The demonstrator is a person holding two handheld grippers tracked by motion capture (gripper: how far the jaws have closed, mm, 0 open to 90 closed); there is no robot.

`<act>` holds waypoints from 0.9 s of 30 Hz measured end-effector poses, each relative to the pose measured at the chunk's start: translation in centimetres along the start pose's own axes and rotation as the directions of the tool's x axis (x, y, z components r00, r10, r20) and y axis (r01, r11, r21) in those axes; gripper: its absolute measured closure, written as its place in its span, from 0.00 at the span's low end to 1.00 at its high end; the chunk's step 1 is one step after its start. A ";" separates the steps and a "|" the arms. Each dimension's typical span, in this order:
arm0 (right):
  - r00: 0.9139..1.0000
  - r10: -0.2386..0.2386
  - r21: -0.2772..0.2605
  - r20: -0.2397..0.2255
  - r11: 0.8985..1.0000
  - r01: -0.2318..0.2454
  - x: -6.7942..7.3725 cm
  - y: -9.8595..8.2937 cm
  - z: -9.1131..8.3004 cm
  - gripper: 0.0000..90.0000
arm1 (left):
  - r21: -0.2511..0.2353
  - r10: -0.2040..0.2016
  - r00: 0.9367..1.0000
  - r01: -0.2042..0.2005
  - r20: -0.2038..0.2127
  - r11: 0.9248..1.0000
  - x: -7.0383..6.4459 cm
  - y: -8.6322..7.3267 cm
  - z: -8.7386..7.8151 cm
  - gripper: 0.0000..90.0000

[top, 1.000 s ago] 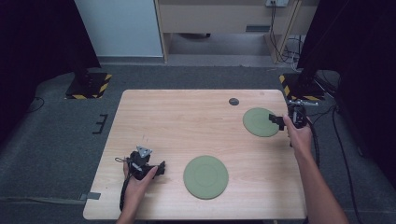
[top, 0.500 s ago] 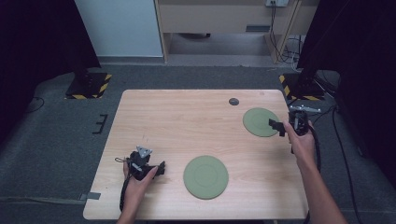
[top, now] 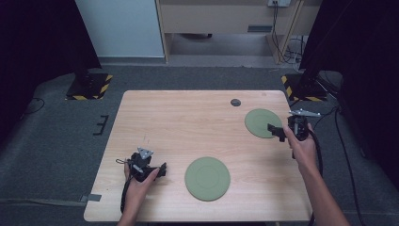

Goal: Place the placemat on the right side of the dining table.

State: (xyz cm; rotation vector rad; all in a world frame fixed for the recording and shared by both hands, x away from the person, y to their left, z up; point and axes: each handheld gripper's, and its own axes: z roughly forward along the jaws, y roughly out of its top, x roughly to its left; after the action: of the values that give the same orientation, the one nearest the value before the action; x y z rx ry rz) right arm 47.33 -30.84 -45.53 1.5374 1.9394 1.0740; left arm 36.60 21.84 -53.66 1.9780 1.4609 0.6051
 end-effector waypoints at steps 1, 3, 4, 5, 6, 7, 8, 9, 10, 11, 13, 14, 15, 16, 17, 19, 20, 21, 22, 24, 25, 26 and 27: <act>1.000 0.000 0.001 -0.004 1.000 0.000 0.2 -0.2 0.0 0.06 | 0.000 0.000 1.000 0.000 0.000 1.000 0.0 0.0 0.0 0.01; 1.000 -0.004 0.005 -0.010 1.000 0.004 0.3 -0.5 -0.1 0.06 | 0.000 0.000 1.000 0.000 0.000 1.000 0.0 0.0 0.0 0.01; 1.000 -0.010 0.007 -0.009 1.000 0.010 0.4 -0.7 -0.1 0.06 | 0.000 0.000 1.000 0.000 0.000 1.000 0.0 0.0 0.0 0.01; 1.000 -0.010 0.009 -0.009 1.000 0.010 0.5 -0.9 -0.2 0.06 | 0.000 0.000 1.000 0.000 0.000 1.000 0.0 0.0 0.0 0.01; 1.000 -0.009 0.010 -0.010 1.000 0.009 0.5 -1.0 -0.2 0.06 | 0.000 0.000 1.000 0.000 0.000 1.000 0.0 0.0 0.0 0.01; 1.000 -0.011 0.014 -0.009 1.000 0.012 0.5 -1.2 -0.3 0.06 | 0.000 0.000 1.000 0.000 0.001 1.000 0.0 0.0 0.0 0.01; 1.000 -0.011 0.016 -0.009 1.000 0.011 0.5 -1.3 -0.3 0.07 | 0.000 0.001 1.000 -0.001 0.001 1.000 0.0 -0.1 -0.1 0.01; 1.000 -0.011 0.017 -0.010 1.000 0.011 0.6 -1.3 -0.4 0.07 | 0.000 0.001 1.000 -0.001 0.002 1.000 0.0 -0.1 -0.1 0.01; 1.000 -0.013 0.018 -0.010 1.000 0.013 0.6 -1.4 -0.5 0.07 | 0.001 0.001 1.000 -0.001 0.002 1.000 0.0 -0.1 -0.1 0.01; 1.000 -0.016 0.018 -0.012 1.000 0.016 0.7 -1.4 -0.6 0.07 | 0.001 0.001 1.000 -0.001 0.002 1.000 0.0 -0.1 -0.1 0.01; 1.000 -0.018 0.017 -0.021 1.000 0.019 0.9 -1.6 -0.7 0.07 | 0.001 0.001 1.000 -0.001 0.002 1.000 0.0 -0.1 -0.1 0.01; 0.999 -0.024 0.020 -0.023 1.000 0.024 1.0 -1.7 -0.7 0.07 | 0.000 0.001 1.000 -0.001 0.003 1.000 0.0 -0.1 -0.1 0.01; 0.999 -0.024 0.022 -0.026 0.999 0.024 1.2 -1.9 -0.8 0.07 | 0.001 0.001 1.000 -0.001 0.003 1.000 0.0 -0.1 -0.1 0.01; 0.999 -0.027 0.021 -0.028 0.999 0.028 1.2 -2.0 -0.7 0.07 | 0.001 0.001 1.000 -0.001 0.003 1.000 0.0 -0.1 -0.1 0.01; 0.999 -0.034 0.025 -0.031 0.999 0.035 1.4 -2.2 -0.7 0.07 | 0.001 0.001 1.000 -0.001 0.003 1.000 0.0 -0.1 -0.1 0.01; 0.998 -0.040 0.031 -0.038 0.999 0.041 1.7 -2.7 -0.6 0.08 | 0.001 0.001 1.000 -0.001 0.003 1.000 0.0 -0.1 -0.1 0.01; 0.998 -0.042 0.036 -0.043 0.998 0.044 1.9 -3.0 -0.6 0.08 | 0.001 0.001 1.000 -0.001 0.003 1.000 0.0 -0.1 -0.1 0.01; 0.998 -0.045 0.043 -0.047 0.998 0.047 2.0 -3.3 -0.5 0.08 | 0.001 0.001 1.000 -0.001 0.003 1.000 0.0 -0.1 -0.1 0.01; 0.997 -0.052 0.046 -0.049 0.997 0.055 2.1 -3.6 -0.5 0.08 | 0.001 0.001 1.000 -0.001 0.003 1.000 0.0 -0.1 -0.1 0.01; 0.997 -0.061 0.053 -0.056 0.997 0.064 2.5 -4.3 -0.4 0.08 | 0.001 0.001 1.000 -0.001 0.003 1.000 0.0 -0.1 -0.1 0.01; 0.996 -0.066 0.056 -0.059 0.996 0.070 2.6 -4.5 -0.4 0.08 | 0.001 0.001 1.000 -0.001 0.003 1.000 0.0 -0.1 -0.1 0.01; 0.996 -0.067 0.058 -0.061 0.996 0.070 2.7 -4.8 -0.4 0.08 | 0.001 0.002 1.000 -0.002 0.003 1.000 0.0 -0.1 -0.1 0.01; 0.995 -0.069 0.061 -0.066 0.995 0.073 2.8 -5.0 -0.3 0.08 | 0.001 0.002 1.000 -0.002 0.004 1.000 0.0 -0.1 -0.1 0.01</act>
State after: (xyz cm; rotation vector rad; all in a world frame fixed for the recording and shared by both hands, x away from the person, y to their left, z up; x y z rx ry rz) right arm 43.25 -28.64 -48.91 1.4723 2.0733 1.0525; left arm 36.47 21.84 -53.65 1.9806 1.4578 0.6013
